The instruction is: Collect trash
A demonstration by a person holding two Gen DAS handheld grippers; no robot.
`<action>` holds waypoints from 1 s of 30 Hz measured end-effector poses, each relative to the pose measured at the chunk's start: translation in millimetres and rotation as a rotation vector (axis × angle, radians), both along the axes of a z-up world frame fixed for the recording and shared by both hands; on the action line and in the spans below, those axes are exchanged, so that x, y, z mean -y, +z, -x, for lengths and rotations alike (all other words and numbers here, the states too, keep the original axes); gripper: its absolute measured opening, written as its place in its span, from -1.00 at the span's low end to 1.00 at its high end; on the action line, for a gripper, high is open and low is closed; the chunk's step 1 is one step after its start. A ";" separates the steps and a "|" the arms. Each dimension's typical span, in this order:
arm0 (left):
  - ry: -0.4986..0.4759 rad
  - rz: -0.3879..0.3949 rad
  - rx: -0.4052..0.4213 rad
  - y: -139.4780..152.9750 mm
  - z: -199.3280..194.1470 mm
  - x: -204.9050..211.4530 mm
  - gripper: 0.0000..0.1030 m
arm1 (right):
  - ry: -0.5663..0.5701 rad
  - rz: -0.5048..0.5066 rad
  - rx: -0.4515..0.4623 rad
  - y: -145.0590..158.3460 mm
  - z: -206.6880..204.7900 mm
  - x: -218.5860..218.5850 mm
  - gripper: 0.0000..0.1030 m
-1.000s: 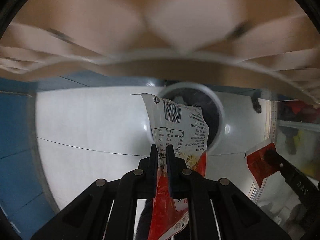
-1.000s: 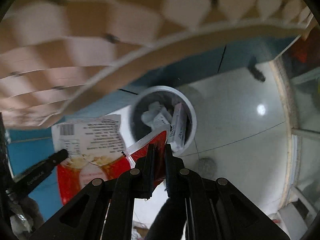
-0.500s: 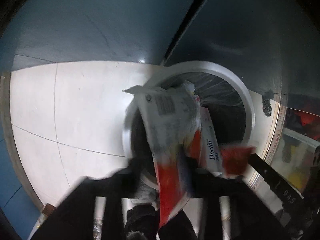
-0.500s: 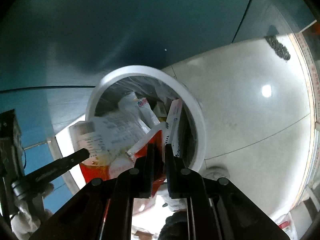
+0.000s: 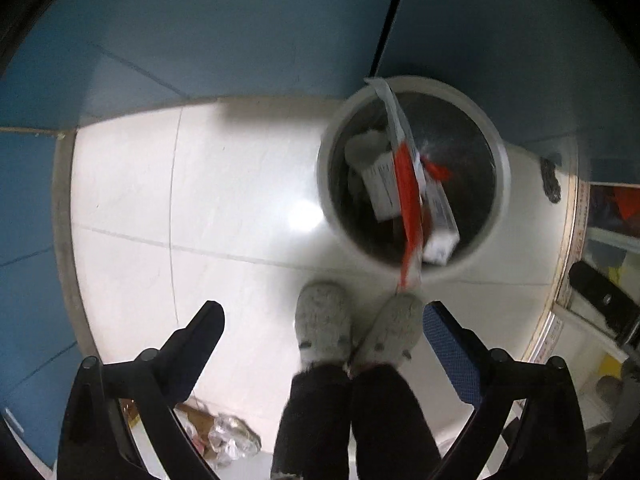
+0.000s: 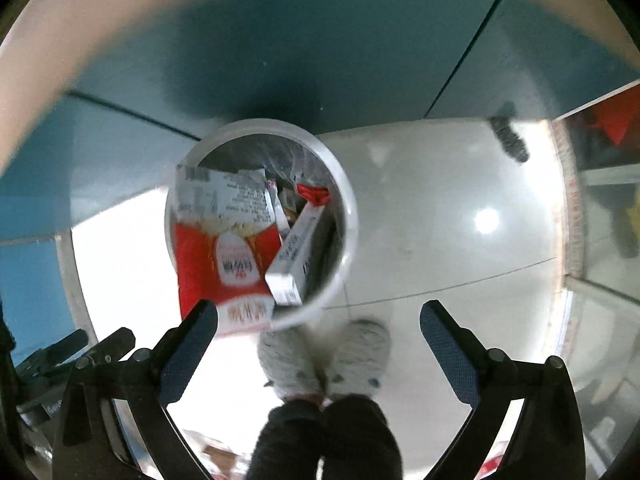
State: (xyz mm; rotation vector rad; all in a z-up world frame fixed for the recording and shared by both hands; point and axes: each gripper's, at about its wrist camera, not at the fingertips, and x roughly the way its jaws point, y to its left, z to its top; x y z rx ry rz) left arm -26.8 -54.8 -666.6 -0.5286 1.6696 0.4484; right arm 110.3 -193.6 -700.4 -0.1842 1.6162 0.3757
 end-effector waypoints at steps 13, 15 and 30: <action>0.008 -0.030 0.085 145.7 56.9 29.3 0.97 | 0.085 0.029 0.113 172.0 66.7 30.6 0.99; 0.003 -0.043 0.129 174.9 60.5 27.9 0.97 | 0.089 0.015 0.130 203.3 77.8 36.0 0.99; -0.099 -0.106 0.535 437.1 122.2 31.5 0.97 | 0.047 -0.191 0.339 498.9 179.1 96.8 0.99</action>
